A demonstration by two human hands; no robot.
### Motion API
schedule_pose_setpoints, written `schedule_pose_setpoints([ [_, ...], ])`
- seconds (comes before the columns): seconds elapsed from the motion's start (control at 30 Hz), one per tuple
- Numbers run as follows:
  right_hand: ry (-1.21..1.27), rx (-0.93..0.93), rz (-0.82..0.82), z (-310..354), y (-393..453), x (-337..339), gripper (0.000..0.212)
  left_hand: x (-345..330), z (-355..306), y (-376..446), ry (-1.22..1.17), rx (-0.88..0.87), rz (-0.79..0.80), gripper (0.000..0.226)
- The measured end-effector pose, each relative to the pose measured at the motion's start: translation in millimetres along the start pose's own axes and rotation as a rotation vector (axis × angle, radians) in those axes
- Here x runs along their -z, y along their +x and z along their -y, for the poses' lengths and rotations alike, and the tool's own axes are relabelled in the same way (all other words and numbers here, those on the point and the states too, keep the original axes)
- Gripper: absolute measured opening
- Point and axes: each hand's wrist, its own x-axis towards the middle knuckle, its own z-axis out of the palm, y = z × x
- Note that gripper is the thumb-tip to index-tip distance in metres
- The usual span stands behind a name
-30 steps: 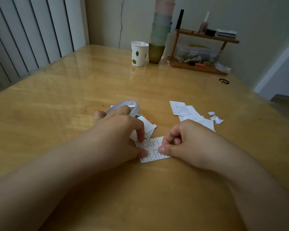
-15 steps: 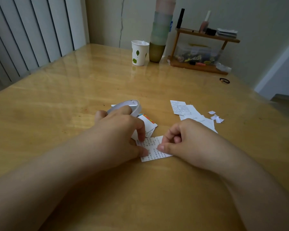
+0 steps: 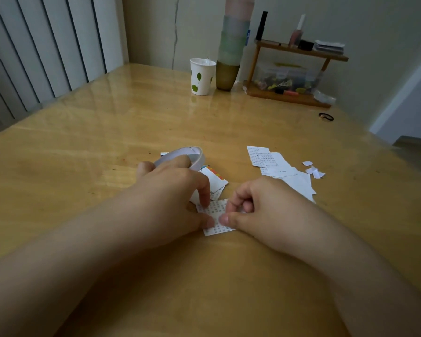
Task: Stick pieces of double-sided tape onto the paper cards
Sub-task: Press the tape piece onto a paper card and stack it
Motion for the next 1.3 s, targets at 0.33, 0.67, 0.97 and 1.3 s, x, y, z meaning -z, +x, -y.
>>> schedule_pose_setpoints([
  [0.33,0.015,-0.007,0.067,-7.3,1.6,5.1,0.020,0.5,0.0,-0.4,-0.001,-0.006,-0.015,0.026],
  [0.67,-0.016,0.050,0.039,-0.5,6.7,-0.1,0.022,-1.1,0.0,0.1,0.055,0.010,-0.016,0.038],
  [0.97,0.061,0.028,-0.052,5.8,14.2,-14.6,0.022,-1.9,-1.6,0.4,0.056,0.017,-0.008,0.047],
  [1.3,0.060,0.017,-0.057,3.6,10.8,-12.6,0.026,-3.0,-0.6,1.4,0.055,0.011,-0.001,0.044],
])
